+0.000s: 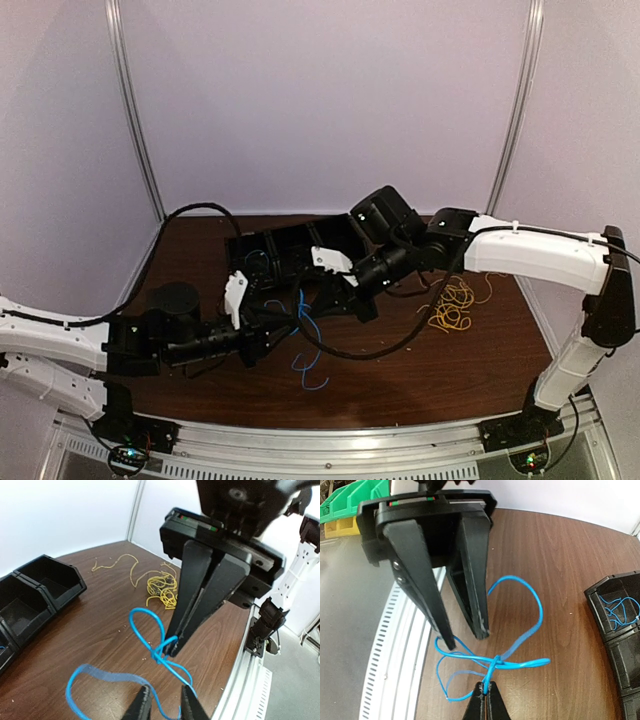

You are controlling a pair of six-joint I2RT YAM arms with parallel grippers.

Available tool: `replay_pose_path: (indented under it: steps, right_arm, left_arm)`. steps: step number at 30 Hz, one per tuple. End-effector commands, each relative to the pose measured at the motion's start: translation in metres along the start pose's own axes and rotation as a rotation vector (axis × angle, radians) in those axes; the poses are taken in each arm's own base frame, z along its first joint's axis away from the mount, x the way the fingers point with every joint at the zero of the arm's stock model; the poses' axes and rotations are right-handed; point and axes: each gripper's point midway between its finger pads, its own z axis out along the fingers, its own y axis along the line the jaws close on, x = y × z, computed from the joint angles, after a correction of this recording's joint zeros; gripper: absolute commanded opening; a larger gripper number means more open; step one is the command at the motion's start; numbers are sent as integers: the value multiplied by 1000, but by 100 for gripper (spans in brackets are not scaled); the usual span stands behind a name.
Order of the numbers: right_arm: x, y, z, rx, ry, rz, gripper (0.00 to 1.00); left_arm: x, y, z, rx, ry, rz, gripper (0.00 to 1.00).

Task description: Untangle the cables

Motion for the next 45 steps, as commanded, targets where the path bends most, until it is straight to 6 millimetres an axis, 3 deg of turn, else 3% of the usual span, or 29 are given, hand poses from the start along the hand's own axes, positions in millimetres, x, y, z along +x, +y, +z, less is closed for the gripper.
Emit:
replay_pose_path:
  steps: [1, 3, 6, 11, 18, 28, 33, 36, 41, 45]
  right_arm:
    - [-7, 25, -25, -74, -9, -1, 0]
    - [-5, 28, -31, -65, -5, -19, 0]
    - [6, 32, -34, -57, 21, -34, 0]
    - [6, 43, -42, -84, 4, -45, 0]
    - [1, 47, -47, -91, -9, -53, 0]
    - [3, 49, -49, -89, -10, -57, 0]
    - [6, 48, -48, -87, -4, -54, 0]
    - [5, 49, -48, -90, -6, -55, 0]
    - [4, 48, -47, -91, -8, -54, 0]
    - [4, 48, -47, -90, -8, -54, 0]
  left_arm:
    - [-5, -31, 24, 117, 58, 106, 16]
    - [-1, -36, 32, 138, 82, 108, 11]
    - [-11, -48, 24, 207, 43, 107, 10]
    - [-35, -33, 10, 102, -23, 121, 12]
    - [-28, -57, 33, 207, 70, 200, 25]
    - [-29, -64, 42, 235, 69, 210, 13]
    - [-38, -59, 28, 209, 31, 202, 21]
    - [-42, -55, 22, 191, 16, 207, 18]
    - [-34, -59, 27, 214, 56, 219, 12]
    - [-28, -63, 31, 241, 69, 218, 14]
